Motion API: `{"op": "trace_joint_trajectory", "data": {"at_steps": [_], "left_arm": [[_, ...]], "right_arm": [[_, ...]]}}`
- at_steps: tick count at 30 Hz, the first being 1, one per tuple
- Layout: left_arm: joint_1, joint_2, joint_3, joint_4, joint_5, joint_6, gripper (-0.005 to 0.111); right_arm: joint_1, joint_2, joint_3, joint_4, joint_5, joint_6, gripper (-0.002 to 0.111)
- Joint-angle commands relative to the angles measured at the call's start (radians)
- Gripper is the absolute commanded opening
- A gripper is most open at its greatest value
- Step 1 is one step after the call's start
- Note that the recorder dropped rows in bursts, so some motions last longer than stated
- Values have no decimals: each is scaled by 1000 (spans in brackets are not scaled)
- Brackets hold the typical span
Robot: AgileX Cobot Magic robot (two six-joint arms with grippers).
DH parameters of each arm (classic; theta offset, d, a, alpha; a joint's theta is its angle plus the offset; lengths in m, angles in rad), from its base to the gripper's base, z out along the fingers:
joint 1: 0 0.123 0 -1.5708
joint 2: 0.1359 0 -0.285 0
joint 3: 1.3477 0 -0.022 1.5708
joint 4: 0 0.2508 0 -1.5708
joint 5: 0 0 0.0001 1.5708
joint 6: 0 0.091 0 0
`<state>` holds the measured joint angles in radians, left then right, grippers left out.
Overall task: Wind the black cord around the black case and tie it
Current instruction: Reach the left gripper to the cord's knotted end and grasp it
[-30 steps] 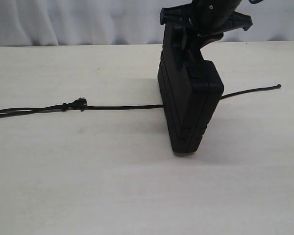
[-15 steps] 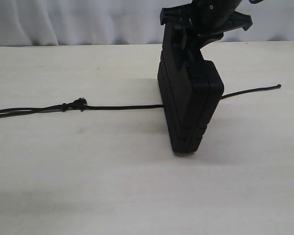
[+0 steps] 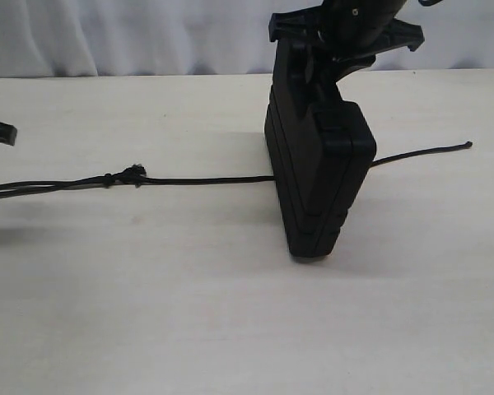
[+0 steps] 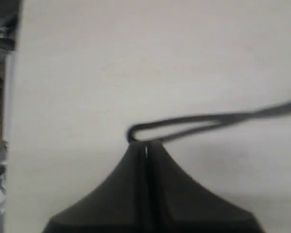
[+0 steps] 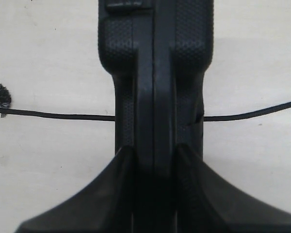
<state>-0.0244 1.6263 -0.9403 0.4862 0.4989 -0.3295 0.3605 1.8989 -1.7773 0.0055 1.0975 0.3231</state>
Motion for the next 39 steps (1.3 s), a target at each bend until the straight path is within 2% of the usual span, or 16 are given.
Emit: {"op": "trace_joint_trajectory", "data": {"at_steps": [1, 2, 4, 8, 11, 14, 16, 20, 25, 26, 29, 30, 31, 34, 37, 39], "left_arm": [[-1, 170, -180, -681, 224, 829, 0], [-1, 209, -213, -813, 263, 1051, 0], [-6, 250, -229, -991, 281, 1332, 0], [-36, 285, -229, -1015, 194, 1675, 7], [-53, 305, -229, -1028, 102, 1806, 26], [-68, 338, -229, -1023, 58, 1854, 46], [-81, 366, -229, -1023, 16, 1858, 52], [-93, 441, -229, -1014, -88, 1937, 53], [-93, 462, -229, -1025, -122, 1937, 52], [-93, 462, -229, -1025, -91, 1937, 45], [-93, 462, -229, -1029, 75, 1906, 10], [-93, 462, -229, -1030, 107, 1848, 2], [-93, 462, -229, -1030, 117, 1744, 0], [-93, 462, -231, -1064, 76, 1380, 0], [-91, 462, -233, -1187, 38, 1080, 0], [-91, 462, -245, -1247, 81, 989, 1]], "right_arm": [[3, -9, -2, 8, -25, -15, 4], [3, -9, -2, 8, -23, -15, 4], [3, -9, -2, 8, -19, -15, 4], [3, -9, -2, 8, -19, -15, 4], [3, -9, -2, 8, -20, -19, 4], [3, -9, -2, 8, -24, -19, 4], [3, -9, -2, 6, -26, -19, 4], [3, -9, -2, 6, -25, -23, 4], [3, -9, -2, 6, -21, -43, 4], [3, -9, -2, 6, -17, -43, 4], [3, -9, -2, 6, -8, -47, 4], [3, -9, -2, 6, -3, -47, 4], [3, -9, -2, 6, 1, -47, 4], [3, -9, -2, 6, 5, -47, 4], [3, -9, -2, 6, 5, -47, 4], [3, -9, -2, 6, 5, -47, 4]]}}
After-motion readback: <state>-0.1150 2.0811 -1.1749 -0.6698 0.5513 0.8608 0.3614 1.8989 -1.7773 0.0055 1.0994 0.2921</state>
